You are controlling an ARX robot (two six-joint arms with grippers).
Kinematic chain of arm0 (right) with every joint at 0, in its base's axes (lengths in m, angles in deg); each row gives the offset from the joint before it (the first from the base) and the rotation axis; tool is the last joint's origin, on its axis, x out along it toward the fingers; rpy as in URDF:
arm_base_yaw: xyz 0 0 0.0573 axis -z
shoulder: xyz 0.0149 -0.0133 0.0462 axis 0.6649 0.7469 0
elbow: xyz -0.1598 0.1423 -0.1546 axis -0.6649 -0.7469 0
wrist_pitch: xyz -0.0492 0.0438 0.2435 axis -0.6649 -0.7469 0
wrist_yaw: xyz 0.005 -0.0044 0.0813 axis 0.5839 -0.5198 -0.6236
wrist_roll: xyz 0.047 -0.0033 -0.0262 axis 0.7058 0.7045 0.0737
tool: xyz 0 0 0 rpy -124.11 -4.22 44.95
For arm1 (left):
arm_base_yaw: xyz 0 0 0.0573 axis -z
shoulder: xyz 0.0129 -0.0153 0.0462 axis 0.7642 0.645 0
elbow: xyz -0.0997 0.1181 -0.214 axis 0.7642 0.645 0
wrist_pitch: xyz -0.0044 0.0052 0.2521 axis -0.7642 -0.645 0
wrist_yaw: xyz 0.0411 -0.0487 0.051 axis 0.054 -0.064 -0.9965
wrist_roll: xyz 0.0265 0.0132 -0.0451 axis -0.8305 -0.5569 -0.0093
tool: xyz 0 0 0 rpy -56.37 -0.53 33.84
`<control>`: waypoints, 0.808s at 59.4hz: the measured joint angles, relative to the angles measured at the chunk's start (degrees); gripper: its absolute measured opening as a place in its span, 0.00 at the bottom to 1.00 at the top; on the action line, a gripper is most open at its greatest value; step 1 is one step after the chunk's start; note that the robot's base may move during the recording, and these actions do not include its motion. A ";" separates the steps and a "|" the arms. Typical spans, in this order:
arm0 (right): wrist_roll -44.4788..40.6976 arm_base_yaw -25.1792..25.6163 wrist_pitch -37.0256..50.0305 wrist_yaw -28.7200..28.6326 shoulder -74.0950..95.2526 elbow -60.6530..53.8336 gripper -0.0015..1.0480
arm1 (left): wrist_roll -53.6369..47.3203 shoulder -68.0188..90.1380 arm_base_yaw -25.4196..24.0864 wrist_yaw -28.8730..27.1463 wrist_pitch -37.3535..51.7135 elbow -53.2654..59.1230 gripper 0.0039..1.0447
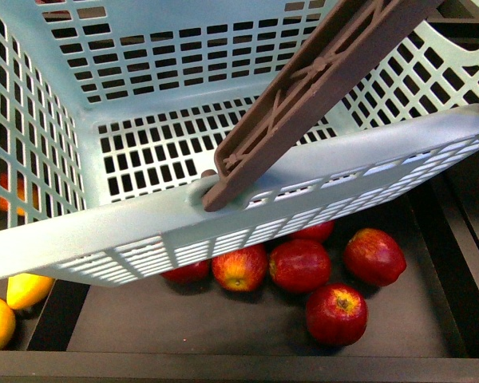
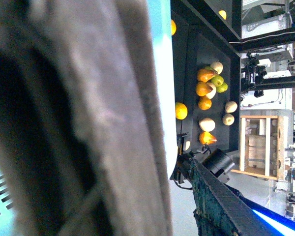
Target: Pick lemon and mango into basket
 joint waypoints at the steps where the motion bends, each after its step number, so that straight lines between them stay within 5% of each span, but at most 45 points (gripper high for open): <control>1: 0.48 -0.11 -0.26 0.15 1.46 1.16 0.92 | 0.00 0.00 -0.02 0.00 0.00 0.00 0.26; 48: 4.90 -2.34 -10.27 3.06 24.76 31.52 0.92 | 0.00 0.00 0.00 0.11 0.00 0.00 0.26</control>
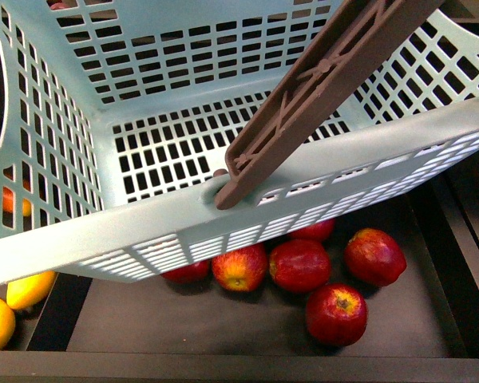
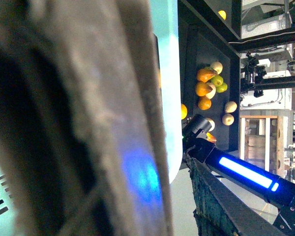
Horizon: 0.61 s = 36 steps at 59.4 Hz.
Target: Pick lemon and mango into basket
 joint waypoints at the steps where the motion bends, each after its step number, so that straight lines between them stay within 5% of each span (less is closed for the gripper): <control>1: 0.00 -0.07 -0.09 0.04 0.22 0.31 0.92 | -0.02 0.00 0.00 0.00 0.00 0.00 0.26; 15: -0.50 -1.07 -2.40 1.70 3.67 5.84 0.92 | -0.02 0.00 -0.02 -0.02 0.00 0.00 0.26; 28: -1.42 -1.31 -2.60 2.01 5.22 7.17 0.66 | 0.00 0.00 0.00 0.00 0.00 0.00 0.26; 36: -2.21 -1.16 -0.94 1.84 4.94 5.90 0.62 | 0.00 0.00 0.00 0.00 0.00 0.00 0.26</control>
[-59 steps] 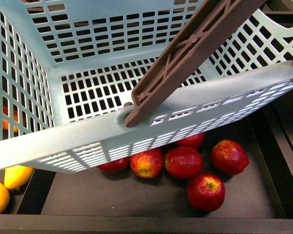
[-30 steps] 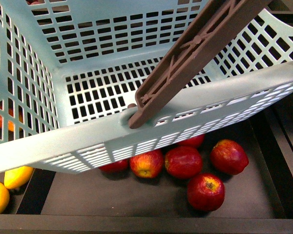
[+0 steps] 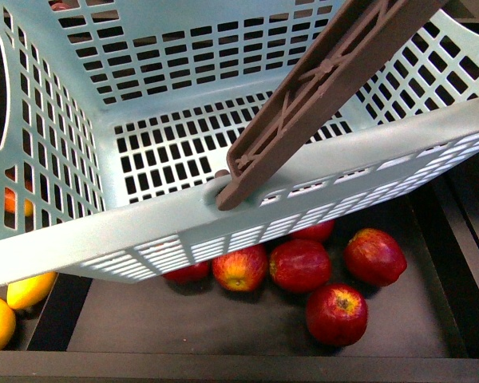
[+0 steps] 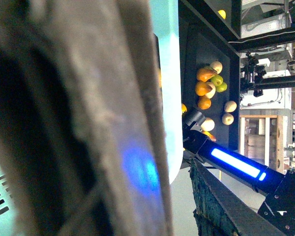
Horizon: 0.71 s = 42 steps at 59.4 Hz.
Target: Pick lemon and mango into basket
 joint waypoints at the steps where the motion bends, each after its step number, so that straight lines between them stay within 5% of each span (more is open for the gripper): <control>1: -0.09 0.04 0.39 -0.07 -0.20 -0.55 0.62 | 0.00 0.00 0.00 0.02 0.00 0.00 0.26; 25: -5.29 2.19 10.51 -7.41 -18.21 -20.59 0.61 | -0.02 0.00 0.00 0.00 0.00 0.00 0.26; 42: -14.16 -0.90 6.64 -17.35 -54.27 -41.42 0.61 | -0.02 0.00 0.00 0.00 0.00 0.00 0.26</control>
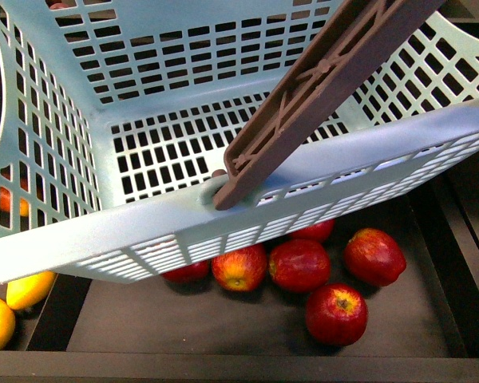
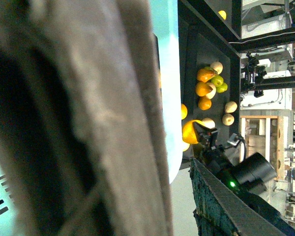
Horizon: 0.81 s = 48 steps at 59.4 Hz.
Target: Pick lemon and mango into basket
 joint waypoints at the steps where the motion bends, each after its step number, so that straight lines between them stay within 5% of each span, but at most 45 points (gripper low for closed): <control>1: -0.26 -0.79 -0.57 -0.31 -2.25 -0.63 0.61 | 0.02 0.00 0.00 0.00 0.00 0.00 0.26; 21: 1.22 -20.31 -6.73 2.80 -26.01 -0.59 0.61 | 0.00 0.00 -0.02 -0.13 0.00 0.00 0.26; 35: 1.64 -40.70 -5.18 10.80 -23.39 0.15 0.61 | 0.02 0.00 0.00 0.00 0.00 0.00 0.26; 48: 1.42 -48.87 -4.11 14.14 -19.82 0.83 0.61 | 0.00 0.00 -0.02 -0.11 0.00 0.00 0.26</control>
